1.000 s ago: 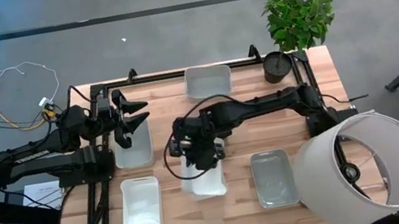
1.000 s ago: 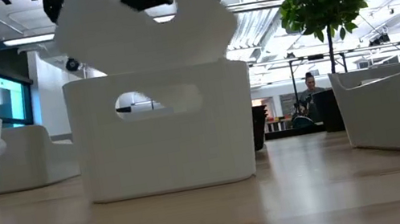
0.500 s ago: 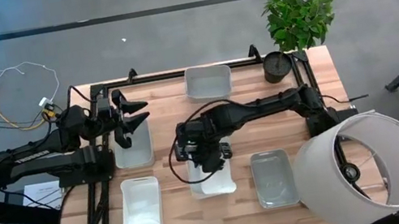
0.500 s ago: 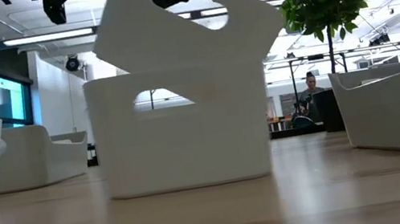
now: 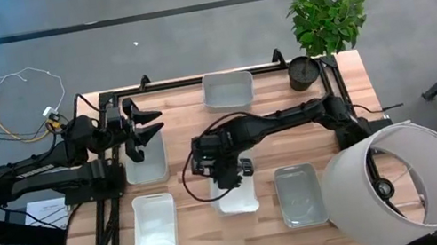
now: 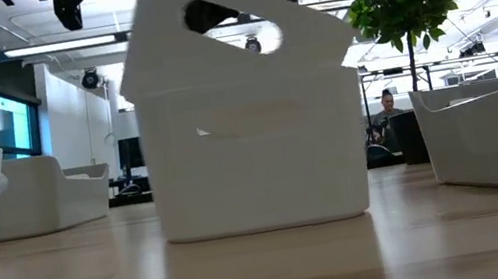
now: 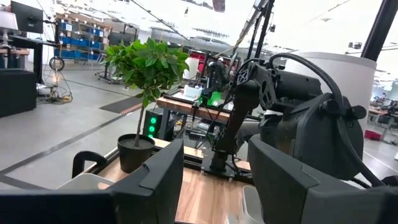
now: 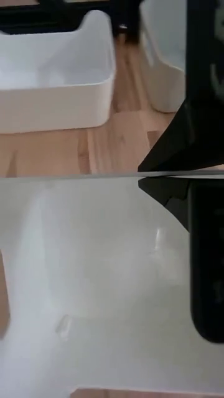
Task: Stack baskets by color
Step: Stack the top white bin on top of the right white bin
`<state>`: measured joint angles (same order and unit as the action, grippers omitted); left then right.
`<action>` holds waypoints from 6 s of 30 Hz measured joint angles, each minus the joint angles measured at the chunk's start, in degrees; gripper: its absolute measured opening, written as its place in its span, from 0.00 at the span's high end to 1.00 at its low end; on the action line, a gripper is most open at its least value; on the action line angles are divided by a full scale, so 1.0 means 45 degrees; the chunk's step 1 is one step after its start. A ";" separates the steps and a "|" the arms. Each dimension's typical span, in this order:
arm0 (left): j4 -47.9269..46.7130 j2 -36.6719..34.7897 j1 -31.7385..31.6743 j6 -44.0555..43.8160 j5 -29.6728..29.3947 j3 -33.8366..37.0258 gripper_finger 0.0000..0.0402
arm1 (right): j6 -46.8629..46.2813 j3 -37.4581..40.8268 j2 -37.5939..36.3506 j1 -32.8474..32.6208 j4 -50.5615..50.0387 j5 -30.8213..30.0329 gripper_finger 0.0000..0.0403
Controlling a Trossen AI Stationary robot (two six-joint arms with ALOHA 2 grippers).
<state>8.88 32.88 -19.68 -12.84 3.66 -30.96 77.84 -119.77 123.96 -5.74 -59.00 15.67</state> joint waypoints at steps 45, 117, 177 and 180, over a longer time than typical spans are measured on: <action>-0.0003 0.0000 -0.0039 0.0000 -0.0120 0.0000 0.58 | -1.3431 -0.2024 -0.1491 0.1988 -0.5069 0.2910 0.57; -0.0003 0.0000 -0.0039 0.0000 -0.1535 0.0000 0.58 | -3.8540 1.5276 -0.6698 -0.1166 1.2894 -0.4451 0.64; -0.0008 0.0000 -0.0039 -0.0097 -0.1530 0.0000 0.58 | -3.8244 1.1764 -0.4655 -0.1513 0.8517 -0.5176 0.64; -0.0003 0.0000 -0.0038 -0.0098 -0.1530 0.0000 0.58 | -3.8292 1.1764 -0.4651 -0.1515 0.8521 -0.5378 0.66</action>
<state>8.86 32.88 -19.85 -13.28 -3.22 -30.96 -94.47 -66.83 103.03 -12.56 -20.65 -8.54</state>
